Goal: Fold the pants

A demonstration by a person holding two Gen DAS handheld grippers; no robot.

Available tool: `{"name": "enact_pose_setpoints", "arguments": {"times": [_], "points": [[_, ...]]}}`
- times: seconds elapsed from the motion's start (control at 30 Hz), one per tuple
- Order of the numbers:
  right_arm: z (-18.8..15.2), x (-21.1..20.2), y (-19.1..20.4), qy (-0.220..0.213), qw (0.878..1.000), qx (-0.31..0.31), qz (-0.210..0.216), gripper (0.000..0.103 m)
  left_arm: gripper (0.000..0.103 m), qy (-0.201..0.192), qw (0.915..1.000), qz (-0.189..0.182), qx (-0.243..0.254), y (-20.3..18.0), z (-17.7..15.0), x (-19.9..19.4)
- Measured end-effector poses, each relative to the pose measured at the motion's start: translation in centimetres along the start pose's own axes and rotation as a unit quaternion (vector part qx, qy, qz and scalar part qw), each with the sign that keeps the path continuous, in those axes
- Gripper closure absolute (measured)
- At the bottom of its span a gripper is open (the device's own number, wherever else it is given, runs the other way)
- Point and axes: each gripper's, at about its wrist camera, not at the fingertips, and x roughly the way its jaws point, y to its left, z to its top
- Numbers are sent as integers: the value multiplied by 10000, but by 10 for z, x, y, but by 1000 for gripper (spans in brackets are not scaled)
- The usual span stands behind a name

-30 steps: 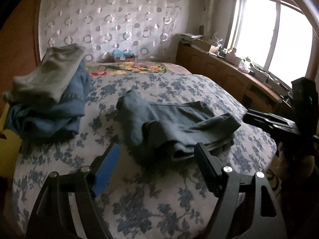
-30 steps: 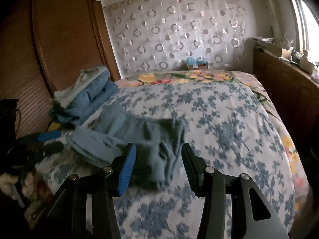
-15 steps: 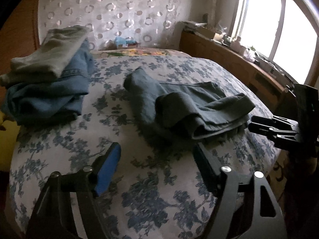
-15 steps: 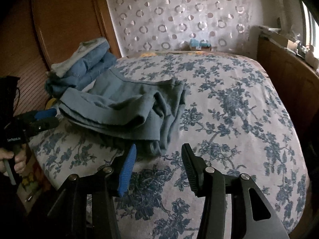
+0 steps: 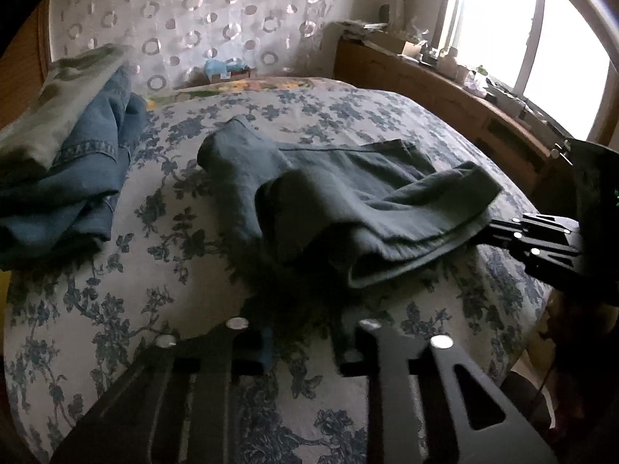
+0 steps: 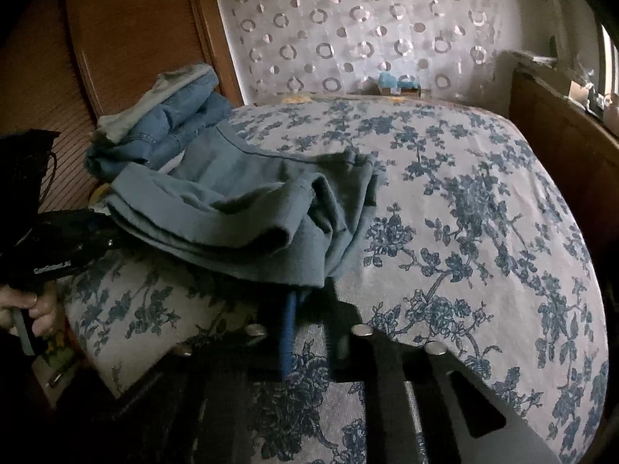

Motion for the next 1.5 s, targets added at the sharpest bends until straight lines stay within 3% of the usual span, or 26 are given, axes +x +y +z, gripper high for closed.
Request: {"name": "enact_pose_setpoints", "arguments": {"times": [0.07,0.33,0.7,0.8,0.93,1.03,1.2,1.5], "points": [[-1,-6,-1,-113,9999,31,-12,97,90,-75,10000,15,-2,-1,-1,-6],[-17,-42,-3,-474,9988,74,72,98,92,-276,9993,-189,-187,0,-17,-34],[-35,-56,-7,-326,9993,122,116,98,91,-222,9993,-302,-43,-22,-42,-48],[-34,-53,-3,-284,9995,102,33,96,86,-171,9994,-286,-9,-23,-41,-45],[-34,-50,4,-209,9996,-6,-198,88,70,-214,9994,-246,95,-26,-40,-47],[-33,-49,7,-199,9997,-62,-118,82,60,-256,9994,-190,152,-27,-38,-48],[-30,-43,10,-111,9996,-250,-56,75,59,-231,9994,-130,215,-27,-30,-42],[3,-27,9,-157,9985,-512,-123,74,59,-158,9998,-146,33,-13,1,-18]]}}
